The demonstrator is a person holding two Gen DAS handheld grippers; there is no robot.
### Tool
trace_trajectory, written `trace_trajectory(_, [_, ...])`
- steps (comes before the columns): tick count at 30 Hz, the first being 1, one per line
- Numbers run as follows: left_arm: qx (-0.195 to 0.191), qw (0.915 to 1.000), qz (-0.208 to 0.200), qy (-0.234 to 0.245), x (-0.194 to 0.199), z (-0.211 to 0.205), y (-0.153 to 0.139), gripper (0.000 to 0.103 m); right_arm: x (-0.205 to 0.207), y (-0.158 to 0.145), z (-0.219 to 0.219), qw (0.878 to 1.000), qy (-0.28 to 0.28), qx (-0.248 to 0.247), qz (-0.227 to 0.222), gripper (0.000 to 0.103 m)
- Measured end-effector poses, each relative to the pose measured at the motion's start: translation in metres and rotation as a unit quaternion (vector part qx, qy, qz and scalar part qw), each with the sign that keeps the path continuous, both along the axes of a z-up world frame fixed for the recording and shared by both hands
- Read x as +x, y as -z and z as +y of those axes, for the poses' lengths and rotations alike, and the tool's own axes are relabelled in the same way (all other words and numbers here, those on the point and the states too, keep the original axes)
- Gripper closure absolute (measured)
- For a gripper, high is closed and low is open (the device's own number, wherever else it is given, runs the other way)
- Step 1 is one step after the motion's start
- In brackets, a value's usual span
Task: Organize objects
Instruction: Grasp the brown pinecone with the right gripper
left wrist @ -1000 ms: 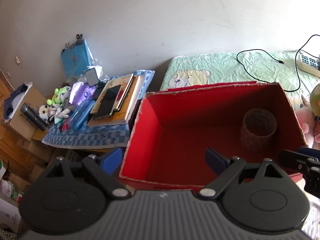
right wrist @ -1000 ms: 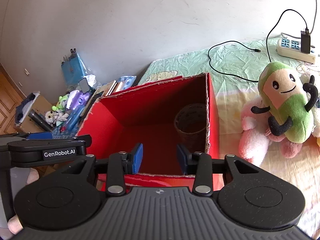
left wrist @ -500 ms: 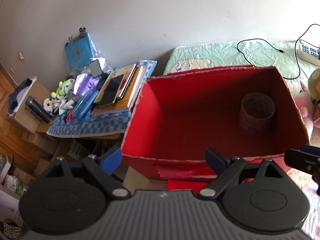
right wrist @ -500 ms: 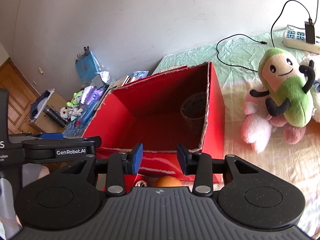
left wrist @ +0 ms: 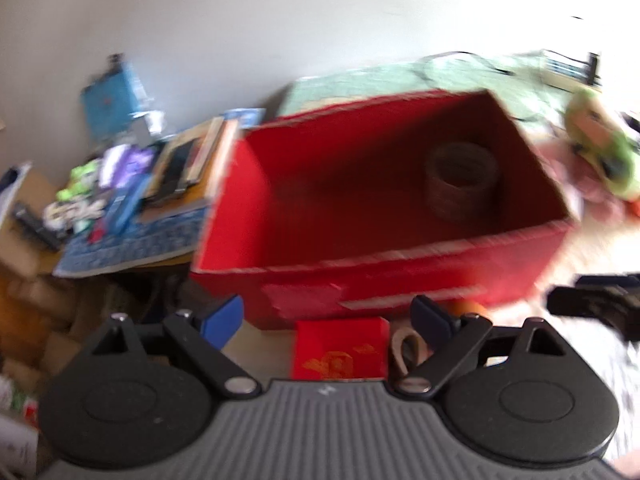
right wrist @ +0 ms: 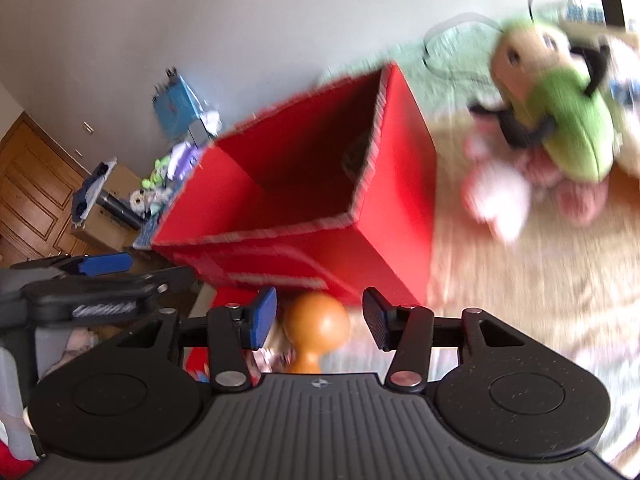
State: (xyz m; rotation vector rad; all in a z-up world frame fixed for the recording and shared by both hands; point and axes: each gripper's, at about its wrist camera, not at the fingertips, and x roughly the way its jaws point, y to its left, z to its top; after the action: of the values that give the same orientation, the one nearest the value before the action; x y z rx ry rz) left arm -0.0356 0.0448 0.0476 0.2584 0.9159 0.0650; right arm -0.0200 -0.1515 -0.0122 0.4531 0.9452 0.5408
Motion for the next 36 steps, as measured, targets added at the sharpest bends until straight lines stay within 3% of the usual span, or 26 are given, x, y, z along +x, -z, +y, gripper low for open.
trace_trajectory(3, [-0.041, 0.9966, 0.012, 0.071, -0.020, -0.003, 0.003, 0.011, -0.002, 0.012, -0.009, 0.999, -0.002, 0.019, 0.041, 0.051])
trace_trajectory(7, [-0.104, 0.9813, 0.043, 0.156, -0.042, -0.011, 0.012, 0.010, -0.002, 0.032, -0.019, 0.992, -0.008, 0.056, 0.109, 0.046])
trace_trajectory(11, [-0.124, 0.9702, 0.072, 0.195, -0.049, -0.031, 0.031, 0.013, -0.004, 0.045, -0.026, 0.985, -0.007, 0.074, 0.155, 0.046])
trace_trajectory(18, [-0.180, 0.9544, 0.120, 0.205, -0.042, -0.046, 0.055, 0.017, -0.004, 0.051, -0.028, 0.980, -0.021, 0.084, 0.180, 0.045])
trace_trajectory(24, [-0.193, 0.9502, 0.144, 0.198, -0.034, -0.048, 0.070, 0.028, -0.004, 0.059, -0.025, 0.977, -0.032, 0.082, 0.193, 0.045])
trace_trajectory(29, [-0.210, 0.9432, 0.176, 0.188, -0.029, -0.047, 0.085, 0.044, -0.003, 0.064, -0.023, 0.974, -0.034, 0.087, 0.205, 0.045])
trace_trajectory(36, [-0.217, 0.9433, 0.179, 0.177, -0.027, -0.044, 0.090, 0.048, -0.003, 0.069, -0.021, 0.970, -0.037, 0.093, 0.221, 0.048])
